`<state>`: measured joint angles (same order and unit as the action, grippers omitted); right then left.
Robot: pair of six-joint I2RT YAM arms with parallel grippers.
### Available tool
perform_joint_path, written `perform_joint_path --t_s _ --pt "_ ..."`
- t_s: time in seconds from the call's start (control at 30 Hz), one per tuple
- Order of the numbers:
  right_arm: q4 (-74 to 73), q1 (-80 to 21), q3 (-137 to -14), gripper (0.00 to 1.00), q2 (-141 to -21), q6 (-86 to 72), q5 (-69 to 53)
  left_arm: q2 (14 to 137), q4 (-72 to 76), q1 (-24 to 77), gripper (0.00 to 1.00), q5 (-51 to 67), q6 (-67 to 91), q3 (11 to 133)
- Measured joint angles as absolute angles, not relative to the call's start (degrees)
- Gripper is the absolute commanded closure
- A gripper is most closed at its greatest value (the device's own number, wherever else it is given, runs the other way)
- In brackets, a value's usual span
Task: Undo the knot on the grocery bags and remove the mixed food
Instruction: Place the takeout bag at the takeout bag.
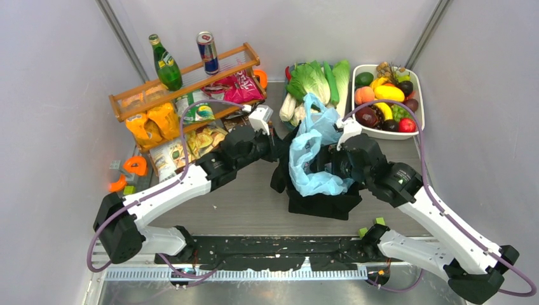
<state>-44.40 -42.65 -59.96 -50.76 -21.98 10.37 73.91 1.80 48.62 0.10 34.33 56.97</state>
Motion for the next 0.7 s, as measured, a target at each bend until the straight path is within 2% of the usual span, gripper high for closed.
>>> perform_joint_path --t_s 0.17,0.3,0.43,0.47,0.5,0.53,0.6,0.67,0.7 --pt "-46.1 -42.7 -59.4 0.00 -50.3 -21.4 12.1 73.5 1.8 48.6 1.00 0.2 32.9 56.9" --pt "-43.5 -42.7 -53.7 0.07 -51.2 -21.9 14.9 71.7 1.8 48.6 1.00 0.3 32.0 56.8" --pt "-37.9 -42.7 -44.8 0.01 -53.6 -23.6 19.1 70.8 1.8 48.6 0.99 1.7 31.2 56.8" --pt "-36.1 -42.7 -43.0 0.01 -54.4 -24.1 20.4 70.9 1.5 48.6 0.91 2.3 31.1 56.7" --pt "-34.7 -42.7 -42.0 0.01 -55.0 -24.4 21.2 70.9 1.4 48.6 0.78 2.9 31.0 56.6" --pt "-33.1 -42.7 -41.1 0.01 -55.7 -24.7 22.3 70.8 1.4 48.6 0.59 3.6 31.0 56.4" --pt "-30.0 -42.7 -40.0 0.01 -56.8 -25.2 23.6 70.7 1.9 48.3 0.30 5.3 30.3 56.2" --pt "-28.1 -42.7 -39.5 0.01 -57.5 -25.4 24.3 69.7 3.6 48.2 0.13 7.0 30.2 55.5" --pt "-27.5 -42.7 -39.5 0.01 -57.8 -25.5 24.5 68.4 4.5 48.2 0.08 7.9 29.9 54.8"
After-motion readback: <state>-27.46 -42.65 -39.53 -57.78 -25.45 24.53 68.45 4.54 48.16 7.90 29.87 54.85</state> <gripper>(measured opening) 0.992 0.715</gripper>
